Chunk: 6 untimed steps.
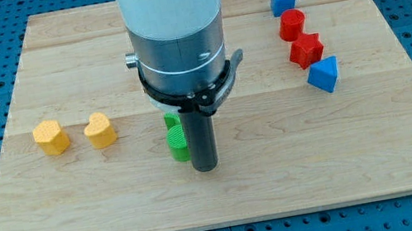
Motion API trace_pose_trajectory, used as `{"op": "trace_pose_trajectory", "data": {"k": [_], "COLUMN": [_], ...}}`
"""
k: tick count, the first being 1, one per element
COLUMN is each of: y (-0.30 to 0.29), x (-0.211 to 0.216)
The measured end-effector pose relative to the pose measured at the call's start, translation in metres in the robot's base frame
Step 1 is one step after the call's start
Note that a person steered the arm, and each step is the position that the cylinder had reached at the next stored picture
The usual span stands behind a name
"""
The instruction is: Slide yellow heart slightly towards up
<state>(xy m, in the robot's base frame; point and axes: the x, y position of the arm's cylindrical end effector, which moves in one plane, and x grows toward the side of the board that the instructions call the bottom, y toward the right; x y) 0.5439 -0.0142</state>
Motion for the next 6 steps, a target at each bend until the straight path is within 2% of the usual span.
{"op": "trace_pose_trajectory", "data": {"k": [1,2,3,4,5,6], "y": [-0.002,-0.069,-0.138,-0.132,-0.143,-0.126], "x": [0.003,0.013,-0.001,-0.049,-0.079,-0.087]}}
